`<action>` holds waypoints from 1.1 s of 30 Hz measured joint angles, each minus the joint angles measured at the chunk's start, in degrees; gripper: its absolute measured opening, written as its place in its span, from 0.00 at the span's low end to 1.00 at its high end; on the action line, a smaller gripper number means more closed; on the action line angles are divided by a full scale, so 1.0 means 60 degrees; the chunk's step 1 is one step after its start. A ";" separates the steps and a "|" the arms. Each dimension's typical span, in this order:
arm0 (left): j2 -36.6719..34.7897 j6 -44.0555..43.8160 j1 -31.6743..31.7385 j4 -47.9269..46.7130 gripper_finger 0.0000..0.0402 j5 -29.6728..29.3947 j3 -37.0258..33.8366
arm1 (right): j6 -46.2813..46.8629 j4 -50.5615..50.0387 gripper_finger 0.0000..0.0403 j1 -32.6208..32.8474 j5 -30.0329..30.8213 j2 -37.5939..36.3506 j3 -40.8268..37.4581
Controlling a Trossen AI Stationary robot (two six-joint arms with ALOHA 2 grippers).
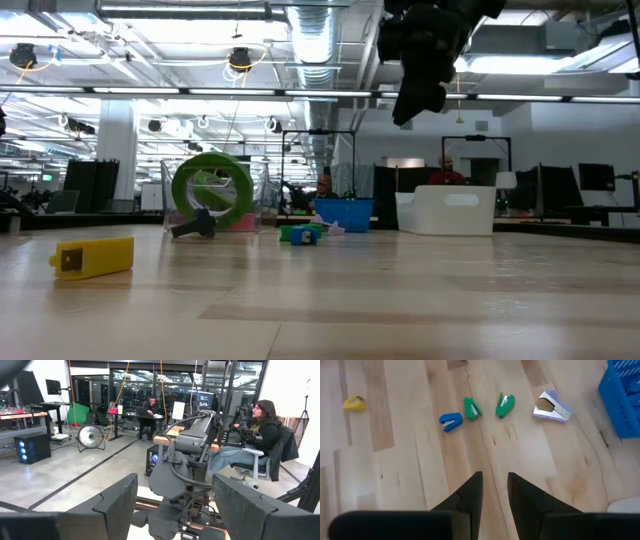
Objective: Pick and place Stapler, Stapler remover, tape
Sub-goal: Put the purple stapler remover into the white bin
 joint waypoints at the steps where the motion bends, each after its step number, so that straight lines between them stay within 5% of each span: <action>1: 0.0004 0.0000 0.0002 0.0000 0.61 0.0000 0.0003 | 0.0000 0.0000 0.21 0.0056 0.0003 0.0000 0.0000; 21: 0.0001 0.0000 0.0001 0.0081 0.61 0.0000 0.0000 | -0.0099 0.0233 0.21 0.0242 0.0025 0.0000 0.0000; 28: 0.0000 0.0000 0.0000 0.0142 0.61 0.0000 0.0003 | -0.1630 -0.0442 0.22 0.0174 0.0036 0.0000 0.0356; 33: 0.0000 0.0000 0.0002 0.0142 0.61 0.0000 0.0001 | -0.3186 -0.1039 0.31 0.0133 0.0628 -0.0004 0.0994</action>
